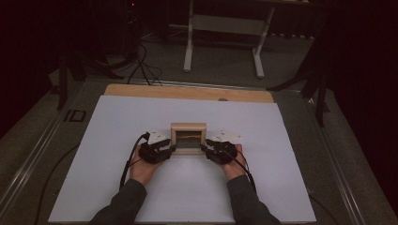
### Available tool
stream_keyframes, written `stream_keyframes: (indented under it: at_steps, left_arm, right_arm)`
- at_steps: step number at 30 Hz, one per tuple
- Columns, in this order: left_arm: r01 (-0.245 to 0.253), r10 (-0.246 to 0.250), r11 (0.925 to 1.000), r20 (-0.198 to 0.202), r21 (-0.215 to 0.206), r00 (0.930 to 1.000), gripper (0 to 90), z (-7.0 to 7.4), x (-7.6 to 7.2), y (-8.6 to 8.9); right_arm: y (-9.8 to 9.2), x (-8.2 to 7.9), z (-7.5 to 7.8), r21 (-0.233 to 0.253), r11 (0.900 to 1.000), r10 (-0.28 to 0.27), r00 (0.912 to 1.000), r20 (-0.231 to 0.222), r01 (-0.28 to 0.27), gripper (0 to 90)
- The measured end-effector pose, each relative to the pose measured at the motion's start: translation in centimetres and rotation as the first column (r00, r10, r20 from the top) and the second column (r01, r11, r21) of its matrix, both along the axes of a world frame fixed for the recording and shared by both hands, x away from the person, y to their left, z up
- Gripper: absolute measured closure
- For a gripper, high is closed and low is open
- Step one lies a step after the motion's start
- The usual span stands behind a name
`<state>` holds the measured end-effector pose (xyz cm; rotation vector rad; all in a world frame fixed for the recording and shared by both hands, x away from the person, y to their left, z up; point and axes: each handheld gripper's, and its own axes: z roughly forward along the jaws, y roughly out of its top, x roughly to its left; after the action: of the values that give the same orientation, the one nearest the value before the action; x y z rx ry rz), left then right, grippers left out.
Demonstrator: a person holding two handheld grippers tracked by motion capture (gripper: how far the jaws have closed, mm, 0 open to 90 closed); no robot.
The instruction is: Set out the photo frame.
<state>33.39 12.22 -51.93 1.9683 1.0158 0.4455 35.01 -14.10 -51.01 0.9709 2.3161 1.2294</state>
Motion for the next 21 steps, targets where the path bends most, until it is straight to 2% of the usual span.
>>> stream_keyframes:
  at_steps: [7, 14, 21]
  left_arm:
    - [0.005, -0.005, 1.0, -0.004, -0.005, 1.0, 57.2, 0.0, 0.0, 0.0]
    - [-0.014, 0.014, 0.9995, -0.012, -0.028, 0.9998, 54.1, 0.3, -0.1, 0.5]
    - [-0.031, 0.03, 0.9989, -0.012, -0.034, 0.9995, 50.5, 0.8, -0.3, 1.0]
  right_arm:
    - [-0.1, -0.1, 0.2, 0.002, 1.0, 0.023, 0.9997, 0.003, -0.023, 56.7]
    - [-0.4, -0.2, 0.5, 0.009, 1.0, 0.018, 0.9998, 0.007, -0.019, 50.7]
    - [-1.2, -0.1, 1.0, 0.022, 1.0, 0.005, 1.0, 0.005, -0.005, 47.4]
